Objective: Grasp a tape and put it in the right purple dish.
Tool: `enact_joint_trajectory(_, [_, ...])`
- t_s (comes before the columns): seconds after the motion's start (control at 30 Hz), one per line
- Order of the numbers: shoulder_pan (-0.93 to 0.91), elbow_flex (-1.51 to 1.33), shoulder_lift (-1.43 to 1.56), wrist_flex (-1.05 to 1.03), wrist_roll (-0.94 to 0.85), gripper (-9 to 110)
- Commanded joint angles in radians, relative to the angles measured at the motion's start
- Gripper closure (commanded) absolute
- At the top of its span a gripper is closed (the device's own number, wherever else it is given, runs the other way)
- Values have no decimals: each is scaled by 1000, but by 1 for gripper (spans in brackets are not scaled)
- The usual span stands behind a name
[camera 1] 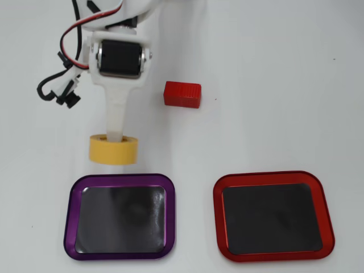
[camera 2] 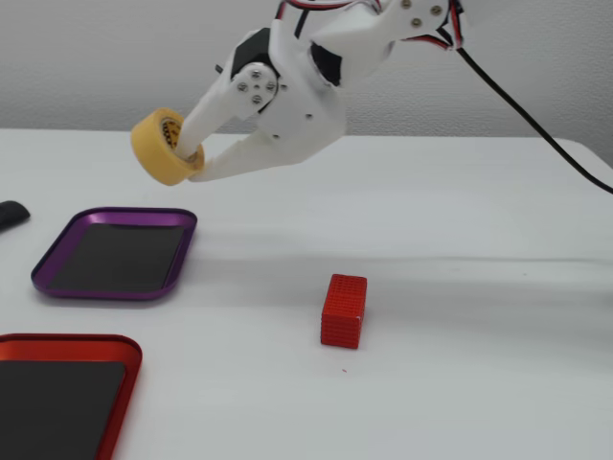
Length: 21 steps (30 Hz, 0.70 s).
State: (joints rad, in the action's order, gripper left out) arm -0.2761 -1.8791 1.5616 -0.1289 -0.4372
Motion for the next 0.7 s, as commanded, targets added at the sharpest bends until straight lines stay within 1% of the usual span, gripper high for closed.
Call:
enact_joint_trajectory(0.0, [-17, 146, -64, -51, 8, 102])
enact_joint_trajectory(0.3, [-21, 278, -170, -144, -2, 102])
enact_joint_trajectory(0.5, [-20, 288, -181, -183, -3, 98])
enact_joint_trajectory(0.67, [-18, 290, -172, -227, 2, 98])
